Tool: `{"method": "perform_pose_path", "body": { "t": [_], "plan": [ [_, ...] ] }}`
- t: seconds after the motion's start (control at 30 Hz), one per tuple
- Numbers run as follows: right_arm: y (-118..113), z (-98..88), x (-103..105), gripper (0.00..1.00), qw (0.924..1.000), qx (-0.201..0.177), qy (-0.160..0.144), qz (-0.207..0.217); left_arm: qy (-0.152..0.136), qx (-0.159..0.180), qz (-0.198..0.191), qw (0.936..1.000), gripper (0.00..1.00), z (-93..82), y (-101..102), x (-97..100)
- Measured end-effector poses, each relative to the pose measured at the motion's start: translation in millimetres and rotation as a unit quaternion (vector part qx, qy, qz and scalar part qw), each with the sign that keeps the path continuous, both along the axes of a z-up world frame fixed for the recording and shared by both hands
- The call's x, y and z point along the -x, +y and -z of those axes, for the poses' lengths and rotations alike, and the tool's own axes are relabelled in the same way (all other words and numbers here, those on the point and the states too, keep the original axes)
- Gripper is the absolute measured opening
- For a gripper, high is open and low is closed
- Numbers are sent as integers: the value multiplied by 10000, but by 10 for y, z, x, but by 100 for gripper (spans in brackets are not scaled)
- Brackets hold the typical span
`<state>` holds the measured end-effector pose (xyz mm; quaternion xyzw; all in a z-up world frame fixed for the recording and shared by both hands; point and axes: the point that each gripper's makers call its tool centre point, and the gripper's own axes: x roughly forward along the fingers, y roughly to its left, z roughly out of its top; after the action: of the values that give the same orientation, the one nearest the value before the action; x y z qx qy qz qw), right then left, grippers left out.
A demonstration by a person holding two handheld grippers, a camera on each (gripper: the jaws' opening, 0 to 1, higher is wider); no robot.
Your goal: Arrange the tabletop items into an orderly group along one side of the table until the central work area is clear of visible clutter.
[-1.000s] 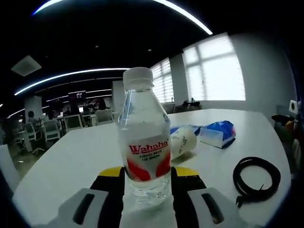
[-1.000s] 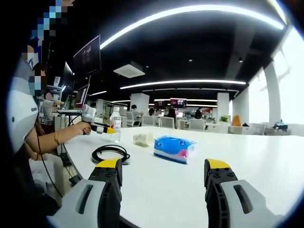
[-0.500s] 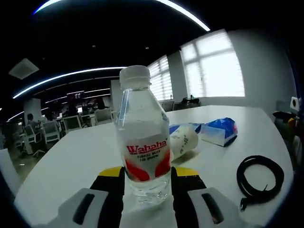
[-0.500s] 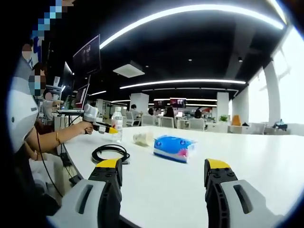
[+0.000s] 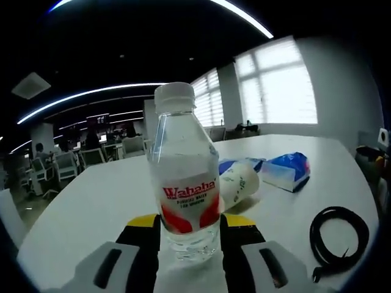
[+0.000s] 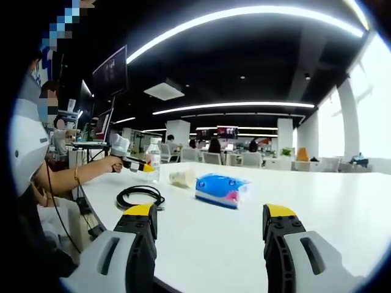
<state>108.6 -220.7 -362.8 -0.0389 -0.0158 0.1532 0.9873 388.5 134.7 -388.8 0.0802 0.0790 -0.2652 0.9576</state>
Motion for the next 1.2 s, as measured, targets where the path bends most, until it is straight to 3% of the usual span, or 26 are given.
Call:
{"method": "perform_pose_path", "body": {
  "t": [0.63, 1.2],
  "plan": [
    [-75, -35, 51, 67, 10000, -3, -75, 49, 286, -85, -85, 9995, 38, 12, -70, -155],
    [-173, 7, 94, 67, 9998, -35, -56, 187, 358, -155, -163, 9991, 38, 25, -155, -313]
  ]
}}
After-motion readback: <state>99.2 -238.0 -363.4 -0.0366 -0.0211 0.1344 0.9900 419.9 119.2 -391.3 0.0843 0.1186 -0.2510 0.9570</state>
